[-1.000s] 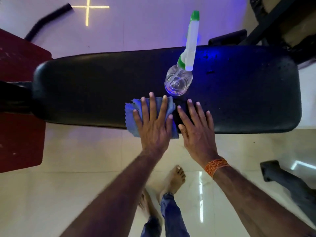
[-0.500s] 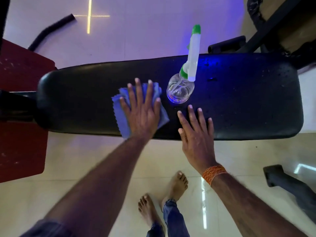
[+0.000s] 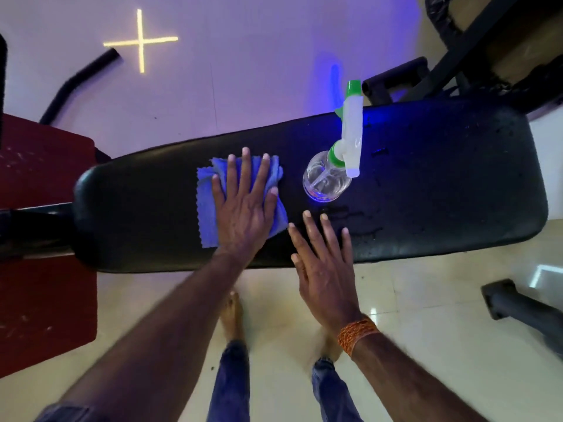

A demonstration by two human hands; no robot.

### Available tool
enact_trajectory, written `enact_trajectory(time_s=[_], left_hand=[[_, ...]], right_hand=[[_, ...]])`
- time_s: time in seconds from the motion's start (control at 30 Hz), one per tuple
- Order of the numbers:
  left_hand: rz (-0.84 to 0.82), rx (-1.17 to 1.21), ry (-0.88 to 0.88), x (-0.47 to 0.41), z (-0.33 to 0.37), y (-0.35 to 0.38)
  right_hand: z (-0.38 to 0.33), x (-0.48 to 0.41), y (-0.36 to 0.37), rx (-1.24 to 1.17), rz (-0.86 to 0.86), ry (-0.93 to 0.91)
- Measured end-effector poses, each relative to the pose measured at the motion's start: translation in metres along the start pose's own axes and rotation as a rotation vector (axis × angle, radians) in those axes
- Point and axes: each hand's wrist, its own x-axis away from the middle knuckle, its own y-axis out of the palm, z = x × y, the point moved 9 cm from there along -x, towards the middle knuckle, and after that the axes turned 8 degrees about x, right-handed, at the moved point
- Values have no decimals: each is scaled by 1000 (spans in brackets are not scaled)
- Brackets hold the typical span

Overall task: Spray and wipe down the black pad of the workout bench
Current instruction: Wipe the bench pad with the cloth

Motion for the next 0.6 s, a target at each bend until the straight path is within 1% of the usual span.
enact_trajectory(time_s=[0.03,0.1,0.13,0.17,0.2,0.27,0.33,0.37,0.43,0.5,0.53,0.57,0.6], left_hand=[[-16,-6,61,10,6,2],[-78,-15,245,18,8,3],[-99,-24,315,11,2,3],[-103,-34,347,-3,-5,1],[-87,-36,337,-20,-12,-3],[-63,-18,253,-48,-20,-5],[-69,6,202,-43,-14,-4],[-84,18,227,-31,-9,-3],[-141,26,370,-18,-4,-2],[-166,32,504,-32,-3,1],[-162,31,519,-44,-1,3],[-160,35,472,-57,0,5],[-160,49,377,-66,1,8]], right_hand=[[-5,-1,0,11,1,-11],[-11,-7,2,22,2,7],[-13,-10,2,25,4,27],[-15,-12,3,19,5,53],[-17,-14,2,9,11,76],[-23,-22,3,8,29,107],[-30,-29,6,-6,40,137],[-31,-31,6,-16,44,154],[-36,-36,7,-12,46,186],[-38,-38,8,5,36,209],[-38,-38,8,14,33,213],[-38,-39,8,24,33,217],[-38,-39,8,30,32,225]])
